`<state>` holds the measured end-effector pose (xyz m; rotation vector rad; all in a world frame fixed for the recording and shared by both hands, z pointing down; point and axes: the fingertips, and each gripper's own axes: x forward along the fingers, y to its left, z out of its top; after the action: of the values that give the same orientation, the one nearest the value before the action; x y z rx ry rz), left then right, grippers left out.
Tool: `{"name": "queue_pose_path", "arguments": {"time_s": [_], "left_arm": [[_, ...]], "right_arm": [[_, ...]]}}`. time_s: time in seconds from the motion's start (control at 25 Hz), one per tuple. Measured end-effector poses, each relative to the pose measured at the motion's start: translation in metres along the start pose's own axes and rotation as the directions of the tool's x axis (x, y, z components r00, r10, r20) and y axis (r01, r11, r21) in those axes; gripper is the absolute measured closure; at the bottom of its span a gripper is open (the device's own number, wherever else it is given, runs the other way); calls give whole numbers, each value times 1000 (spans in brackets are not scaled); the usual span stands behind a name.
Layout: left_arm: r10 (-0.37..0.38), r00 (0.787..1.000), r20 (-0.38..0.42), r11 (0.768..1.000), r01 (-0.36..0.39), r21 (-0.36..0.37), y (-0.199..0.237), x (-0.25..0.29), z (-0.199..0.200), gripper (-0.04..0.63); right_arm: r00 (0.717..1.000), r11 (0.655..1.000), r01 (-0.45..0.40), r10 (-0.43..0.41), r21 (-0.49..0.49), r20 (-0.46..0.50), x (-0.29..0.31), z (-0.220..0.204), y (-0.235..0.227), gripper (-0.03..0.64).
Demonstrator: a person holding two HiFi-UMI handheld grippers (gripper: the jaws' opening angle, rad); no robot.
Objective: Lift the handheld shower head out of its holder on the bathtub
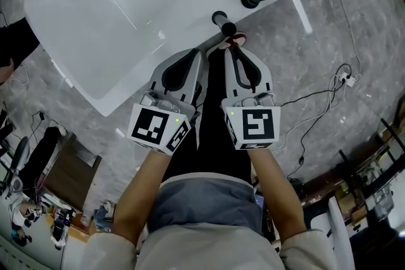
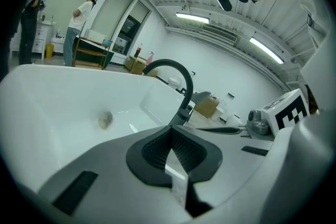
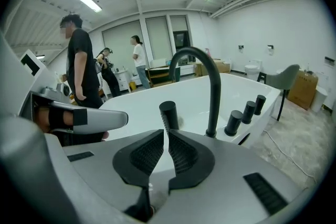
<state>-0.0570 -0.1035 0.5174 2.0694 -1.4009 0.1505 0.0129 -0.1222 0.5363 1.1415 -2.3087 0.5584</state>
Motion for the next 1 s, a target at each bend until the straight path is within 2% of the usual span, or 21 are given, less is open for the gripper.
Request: {"name": "queue_pose_path", "arguments": {"time_s": [0.12,0.2,0.48,0.72,1.0], "left_arm": [[3,1000,8,1000,-3,-3,4,8,-3,591],[5,1000,10,1000,-5,-9,7,12,-6,591],[13,1000,-1,1000,-14,-27,23,21,-24,591],[35,999,-6,998,-35,-50,39,12,-39,591],[32,999,-35,998,-34,-50,32,30,-42,591]], "right_arm": [[1000,1000,-13,13,-21,-19,14,-11,-1,586],[1000,1000,-17,16,-24,-27,23,-19,-2,541],[999,999,29,-29,-27,-20,58,-38,-10,488],[999,997,45,-44,-57,16,79,-44,0,465],[999,999,49,-48,-23,24,92,-42,-14,465]]}}
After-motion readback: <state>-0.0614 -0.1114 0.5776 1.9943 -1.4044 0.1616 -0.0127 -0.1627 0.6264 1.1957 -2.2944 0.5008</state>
